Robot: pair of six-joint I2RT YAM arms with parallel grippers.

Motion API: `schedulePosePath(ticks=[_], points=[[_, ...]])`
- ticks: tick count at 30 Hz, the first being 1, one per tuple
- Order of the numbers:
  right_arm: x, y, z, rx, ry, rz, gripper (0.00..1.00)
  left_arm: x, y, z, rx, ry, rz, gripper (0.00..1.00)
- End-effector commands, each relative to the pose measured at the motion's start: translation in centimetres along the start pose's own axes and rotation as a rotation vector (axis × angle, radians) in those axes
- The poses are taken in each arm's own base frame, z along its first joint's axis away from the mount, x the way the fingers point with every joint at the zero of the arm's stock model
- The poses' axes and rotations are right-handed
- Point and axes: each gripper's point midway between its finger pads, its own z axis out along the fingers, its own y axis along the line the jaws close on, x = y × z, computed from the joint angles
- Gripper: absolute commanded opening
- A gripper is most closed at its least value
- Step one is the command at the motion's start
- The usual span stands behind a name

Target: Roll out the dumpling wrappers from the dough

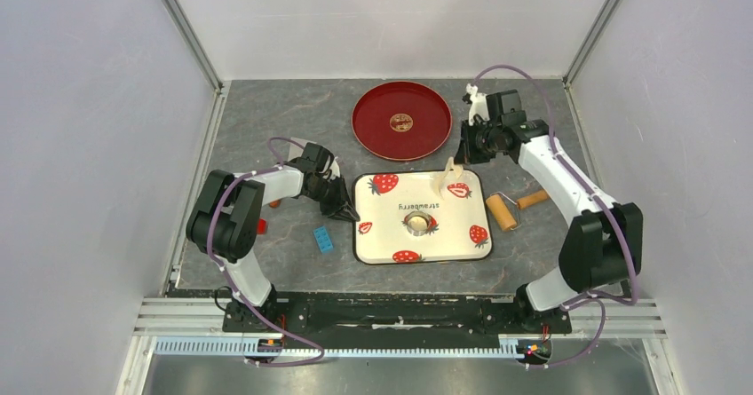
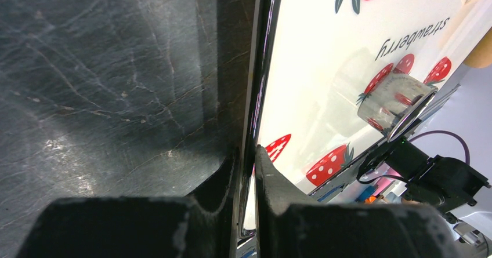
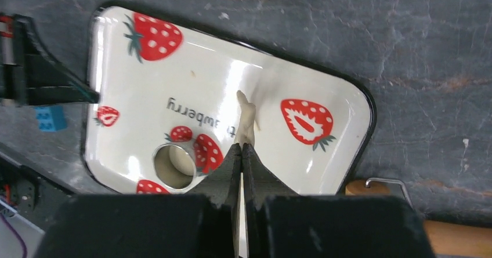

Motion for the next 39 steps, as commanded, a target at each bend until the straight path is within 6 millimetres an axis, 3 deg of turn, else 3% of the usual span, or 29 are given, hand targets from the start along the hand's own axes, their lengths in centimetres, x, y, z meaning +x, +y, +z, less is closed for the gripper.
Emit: schedulePosePath(ticks=[1, 9, 15, 21, 29, 34, 39], points=[[2.5, -2.8, 2.4, 0.08, 0.061, -0.026, 0.0, 1.9, 7.6, 2.1, -0.308, 0.024, 0.004, 0.02], [8.1, -6.6, 5.9, 0.191, 0.19, -0.006, 0.01, 1.9, 7.6, 2.1, -0.307, 0.024, 0.004, 0.02], [10.0, -7.9, 6.3, 0.248, 0.234, -0.003, 0.15, 1.9, 7.6, 2.1, -0.307, 0.023, 0.004, 0.02], [8.7, -8.4, 4.5, 0.315, 0.2, -0.024, 0.45, 1.8, 7.5, 2.1, -0.304, 0.018, 0.007, 0.02], [6.9, -8.6, 2.3, 0.369, 0.165, -0.046, 0.74, 1.9, 7.5, 2.1, -0.303, 0.018, 0.007, 0.02], [5.3, -7.8, 0.6, 0.368, 0.114, -0.055, 0.82, 1.9, 7.5, 2.1, -0.302, 0.019, 0.007, 0.02], [4.7, -6.3, -0.2, 0.307, 0.09, -0.052, 0.83, 1.9, 7.5, 2.1, -0.303, 0.02, 0.006, 0.02]])
